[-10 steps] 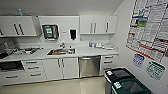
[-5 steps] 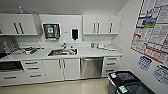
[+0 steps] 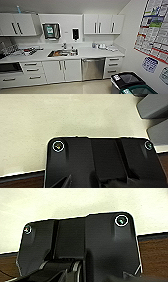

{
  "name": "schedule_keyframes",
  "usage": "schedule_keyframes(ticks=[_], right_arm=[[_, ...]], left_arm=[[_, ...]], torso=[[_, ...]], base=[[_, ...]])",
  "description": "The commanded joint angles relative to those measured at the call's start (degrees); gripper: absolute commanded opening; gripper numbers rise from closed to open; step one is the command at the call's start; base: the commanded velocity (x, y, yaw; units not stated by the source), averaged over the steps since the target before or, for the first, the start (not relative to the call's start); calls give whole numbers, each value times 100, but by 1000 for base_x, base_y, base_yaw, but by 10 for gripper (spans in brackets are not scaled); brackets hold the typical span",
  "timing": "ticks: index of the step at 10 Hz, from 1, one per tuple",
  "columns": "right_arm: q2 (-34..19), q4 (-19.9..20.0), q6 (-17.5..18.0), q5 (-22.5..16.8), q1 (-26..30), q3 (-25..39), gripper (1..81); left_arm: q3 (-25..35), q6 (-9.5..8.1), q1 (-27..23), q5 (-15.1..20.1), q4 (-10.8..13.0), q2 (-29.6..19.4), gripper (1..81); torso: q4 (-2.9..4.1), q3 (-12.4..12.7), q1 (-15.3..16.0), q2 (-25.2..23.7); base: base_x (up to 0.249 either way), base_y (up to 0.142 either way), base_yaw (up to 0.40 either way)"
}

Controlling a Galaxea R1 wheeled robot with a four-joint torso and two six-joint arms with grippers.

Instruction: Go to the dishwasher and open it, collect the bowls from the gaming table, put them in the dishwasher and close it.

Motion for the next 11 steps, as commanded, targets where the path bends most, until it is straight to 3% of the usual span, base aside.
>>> schedule_keyframes(ticks=[1,3,11], right_arm=[[20,36,-8,-306,293,30,811],[20,36,-8,-306,293,30,811],[20,45,-7,-306,320,30,811]], left_arm=[[-44,-3,-280,214,2,7,811],[-44,-3,-280,214,2,-2,811],[-44,-21,-280,214,-7,-11,811]], torso=[[0,-2,0,0],[0,0,-1,0],[0,0,-1,0]], base=[[133,72,0],[133,66,0],[133,0,0]])
